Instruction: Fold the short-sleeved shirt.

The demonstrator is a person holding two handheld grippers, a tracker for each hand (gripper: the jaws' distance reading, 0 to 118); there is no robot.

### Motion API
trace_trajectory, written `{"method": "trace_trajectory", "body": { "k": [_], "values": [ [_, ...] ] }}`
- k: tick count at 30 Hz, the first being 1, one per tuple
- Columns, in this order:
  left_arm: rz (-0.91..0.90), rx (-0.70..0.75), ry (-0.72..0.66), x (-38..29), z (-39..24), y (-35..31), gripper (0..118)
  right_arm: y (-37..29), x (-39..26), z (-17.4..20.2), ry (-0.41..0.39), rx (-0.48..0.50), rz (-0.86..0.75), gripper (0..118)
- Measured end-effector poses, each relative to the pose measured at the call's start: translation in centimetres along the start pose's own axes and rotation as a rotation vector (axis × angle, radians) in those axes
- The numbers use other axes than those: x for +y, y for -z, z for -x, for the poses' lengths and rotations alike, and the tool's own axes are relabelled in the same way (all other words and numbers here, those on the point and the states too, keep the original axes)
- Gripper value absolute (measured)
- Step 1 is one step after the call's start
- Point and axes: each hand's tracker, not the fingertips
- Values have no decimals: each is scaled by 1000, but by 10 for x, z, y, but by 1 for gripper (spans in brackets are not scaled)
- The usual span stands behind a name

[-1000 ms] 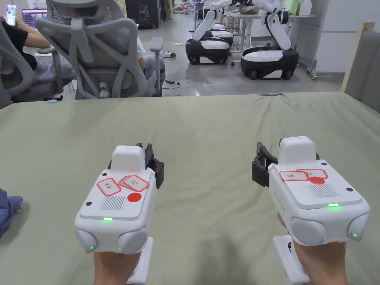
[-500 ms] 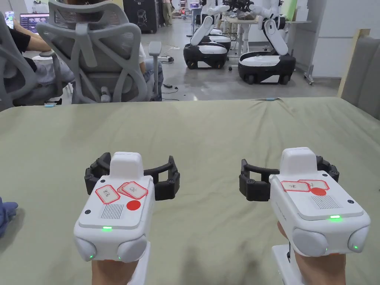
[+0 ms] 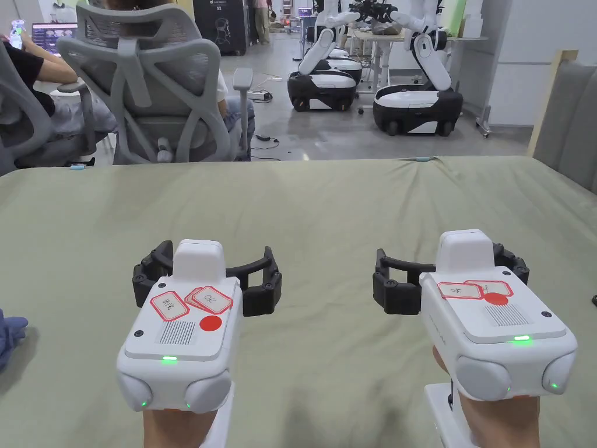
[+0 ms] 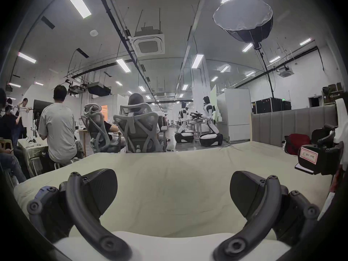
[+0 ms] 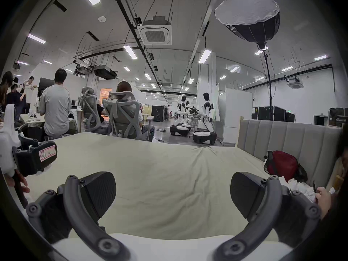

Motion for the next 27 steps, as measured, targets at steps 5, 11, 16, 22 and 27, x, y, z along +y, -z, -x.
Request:
{"method": "trace_trajectory", "body": {
  "k": [5,11,16,22,27],
  "values": [
    [13,4,8,-3,0,1,118,-1,0,-1,-3,0,6,118],
    [23,1,5,-6,-1,0,118,0,-1,-2,0,-6,6,118],
    [25,3,-2,-7,0,4,118,1,0,-4,7,-7,-1,118],
    [26,-9,8,-7,-2,7,118,7,2,-2,-3,-7,-20,118],
    [24,-15,-8,-9,-3,10,118,8,4,1,1,1,-35,118]
  ]
}}
